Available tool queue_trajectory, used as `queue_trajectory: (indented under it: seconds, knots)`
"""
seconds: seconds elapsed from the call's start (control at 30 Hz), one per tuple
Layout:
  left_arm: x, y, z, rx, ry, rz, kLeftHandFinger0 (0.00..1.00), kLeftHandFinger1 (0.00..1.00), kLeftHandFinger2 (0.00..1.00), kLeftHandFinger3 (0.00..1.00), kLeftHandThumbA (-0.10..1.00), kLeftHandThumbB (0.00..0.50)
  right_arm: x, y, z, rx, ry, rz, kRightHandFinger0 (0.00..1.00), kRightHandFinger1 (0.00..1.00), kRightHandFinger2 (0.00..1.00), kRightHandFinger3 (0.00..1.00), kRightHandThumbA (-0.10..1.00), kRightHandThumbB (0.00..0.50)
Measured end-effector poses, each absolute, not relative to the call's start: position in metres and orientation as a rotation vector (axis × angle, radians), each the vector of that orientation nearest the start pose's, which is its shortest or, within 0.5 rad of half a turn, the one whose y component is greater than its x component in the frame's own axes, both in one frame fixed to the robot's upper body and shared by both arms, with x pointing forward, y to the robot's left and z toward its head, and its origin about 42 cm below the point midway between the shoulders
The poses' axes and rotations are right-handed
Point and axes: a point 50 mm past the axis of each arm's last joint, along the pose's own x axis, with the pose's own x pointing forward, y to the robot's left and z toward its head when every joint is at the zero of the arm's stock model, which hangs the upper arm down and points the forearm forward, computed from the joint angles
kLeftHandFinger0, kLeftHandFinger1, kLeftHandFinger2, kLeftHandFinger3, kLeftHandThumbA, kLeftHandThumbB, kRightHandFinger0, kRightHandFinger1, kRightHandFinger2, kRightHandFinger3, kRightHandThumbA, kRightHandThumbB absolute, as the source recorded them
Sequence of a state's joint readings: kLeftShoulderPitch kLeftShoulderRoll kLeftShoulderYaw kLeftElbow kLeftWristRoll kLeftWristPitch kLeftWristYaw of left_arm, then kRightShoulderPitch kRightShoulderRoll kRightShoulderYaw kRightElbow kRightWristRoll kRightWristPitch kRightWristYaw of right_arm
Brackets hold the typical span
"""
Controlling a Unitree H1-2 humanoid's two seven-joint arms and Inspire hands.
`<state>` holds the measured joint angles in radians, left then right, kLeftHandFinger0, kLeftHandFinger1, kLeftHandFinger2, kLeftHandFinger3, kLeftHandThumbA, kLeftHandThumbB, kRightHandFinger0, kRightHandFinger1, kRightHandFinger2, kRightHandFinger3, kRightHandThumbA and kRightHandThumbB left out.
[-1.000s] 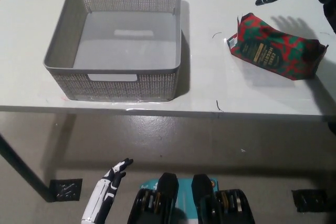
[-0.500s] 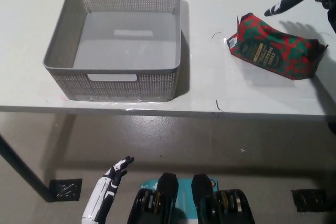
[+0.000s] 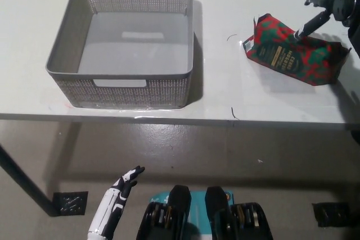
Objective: Use the right hand to pick up a bag of coffee beans on the right hand side and place it into a container on the left hand side
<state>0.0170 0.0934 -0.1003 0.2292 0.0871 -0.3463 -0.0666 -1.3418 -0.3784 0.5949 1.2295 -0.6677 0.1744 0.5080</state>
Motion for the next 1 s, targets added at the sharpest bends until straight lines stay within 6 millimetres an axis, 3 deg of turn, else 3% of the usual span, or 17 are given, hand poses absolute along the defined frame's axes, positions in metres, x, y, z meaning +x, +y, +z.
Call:
queue_trajectory:
  seconds: [0.2, 0.33, 0.4, 0.57, 0.67, 0.77, 1.0]
  knots:
    - [0.271, 0.213, 0.052, 0.175, -0.102, -0.196, 1.00, 1.00, 1.00, 1.00, 1.00, 0.282, 0.596, -0.258, 0.348, -1.476, 0.449, 0.325, 1.00, 1.00, 1.00, 1.00, 0.91, 0.500]
    - [0.274, 0.212, 0.054, 0.177, -0.110, -0.199, 1.00, 1.00, 1.00, 1.00, 1.00, 0.286, 0.595, -0.260, 0.340, -1.458, 0.463, 0.335, 1.00, 1.00, 1.00, 1.00, 0.83, 0.486]
    - [0.274, 0.212, 0.055, 0.177, -0.111, -0.199, 1.00, 1.00, 1.00, 1.00, 1.00, 0.291, 0.594, -0.262, 0.335, -1.436, 0.469, 0.348, 1.00, 1.00, 1.00, 1.00, 0.96, 0.500]
    - [0.277, 0.212, 0.057, 0.179, -0.118, -0.202, 1.00, 1.00, 1.00, 1.00, 1.00, 0.279, 0.589, -0.267, 0.308, -1.442, 0.511, 0.398, 1.00, 1.00, 1.00, 1.00, 0.94, 0.487]
    - [0.278, 0.212, 0.058, 0.180, -0.121, -0.204, 1.00, 1.00, 1.00, 1.00, 1.00, 0.283, 0.584, -0.271, 0.287, -1.434, 0.544, 0.429, 1.00, 1.00, 1.00, 1.00, 1.00, 0.495]
    - [0.279, 0.212, 0.059, 0.181, -0.123, -0.208, 1.00, 1.00, 1.00, 1.00, 1.00, 0.275, 0.583, -0.272, 0.282, -1.433, 0.545, 0.440, 1.00, 1.00, 1.00, 1.00, 0.97, 0.435]
    - [0.288, 0.212, 0.064, 0.186, -0.144, -0.212, 1.00, 1.00, 1.00, 1.00, 1.00, 0.274, 0.582, -0.269, 0.278, -1.413, 0.533, 0.455, 1.00, 1.00, 1.00, 1.00, 0.97, 0.472]
